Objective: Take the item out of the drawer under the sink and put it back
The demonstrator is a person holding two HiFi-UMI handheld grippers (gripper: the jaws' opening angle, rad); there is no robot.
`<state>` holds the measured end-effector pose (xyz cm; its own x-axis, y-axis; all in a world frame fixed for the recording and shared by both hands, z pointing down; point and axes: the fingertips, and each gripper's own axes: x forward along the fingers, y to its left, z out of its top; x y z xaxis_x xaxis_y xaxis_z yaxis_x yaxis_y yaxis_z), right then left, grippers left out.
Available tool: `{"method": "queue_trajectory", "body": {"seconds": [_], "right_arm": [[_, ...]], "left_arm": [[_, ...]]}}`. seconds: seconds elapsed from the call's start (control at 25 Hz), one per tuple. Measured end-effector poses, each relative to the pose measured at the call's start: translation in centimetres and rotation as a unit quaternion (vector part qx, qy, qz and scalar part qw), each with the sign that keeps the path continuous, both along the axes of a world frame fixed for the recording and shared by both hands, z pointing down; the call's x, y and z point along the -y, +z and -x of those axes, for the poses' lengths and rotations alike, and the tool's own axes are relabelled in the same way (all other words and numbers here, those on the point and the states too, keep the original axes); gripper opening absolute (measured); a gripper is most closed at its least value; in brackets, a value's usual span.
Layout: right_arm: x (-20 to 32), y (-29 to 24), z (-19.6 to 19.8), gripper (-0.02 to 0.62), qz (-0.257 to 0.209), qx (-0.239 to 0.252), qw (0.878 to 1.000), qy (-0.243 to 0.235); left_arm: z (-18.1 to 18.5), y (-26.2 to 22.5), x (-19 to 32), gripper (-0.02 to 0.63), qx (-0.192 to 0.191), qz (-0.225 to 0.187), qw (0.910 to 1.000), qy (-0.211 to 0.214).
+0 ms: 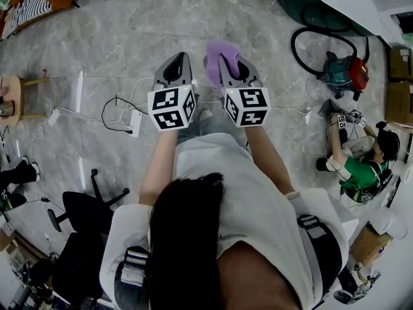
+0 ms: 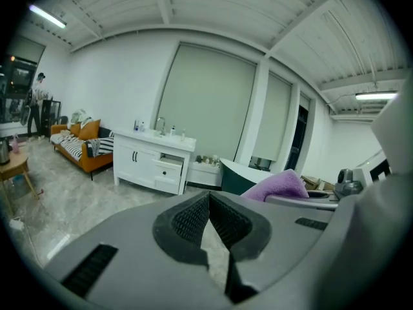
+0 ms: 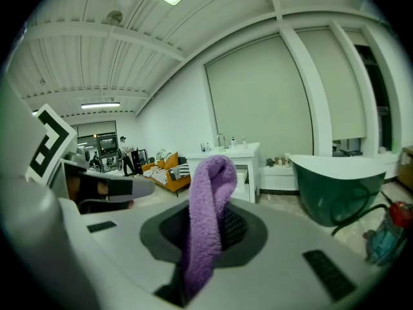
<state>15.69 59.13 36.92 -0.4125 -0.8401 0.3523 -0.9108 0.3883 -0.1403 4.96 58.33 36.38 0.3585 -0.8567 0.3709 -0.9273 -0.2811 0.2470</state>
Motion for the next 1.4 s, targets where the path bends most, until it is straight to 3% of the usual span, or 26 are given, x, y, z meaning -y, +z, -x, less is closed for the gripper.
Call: {"method": "queue_trajectory", "body": {"seconds": [0.44, 0.76, 1.4], "right_arm": [[5.4, 0.6, 1.1, 0.058, -0.006, -0.001, 1.000, 0.000], [13.3, -0.4, 3.7, 0.058, -0.020, -0.006, 1.000, 0.004], [27.8, -0.8, 8.9, 0.058, -0.013, -0.012, 1.000, 0.023]], "left_arm": [[1.0, 0.7, 5.2, 0.005, 0.011, 0.001, 0.9997, 0.020], [2.7, 0.0, 12.9, 0.005, 0.009, -0.009, 0.9992, 0.038], [8.9, 0.2, 27.6, 0.005, 0.012, 0.014, 0.9994, 0.028]]}}
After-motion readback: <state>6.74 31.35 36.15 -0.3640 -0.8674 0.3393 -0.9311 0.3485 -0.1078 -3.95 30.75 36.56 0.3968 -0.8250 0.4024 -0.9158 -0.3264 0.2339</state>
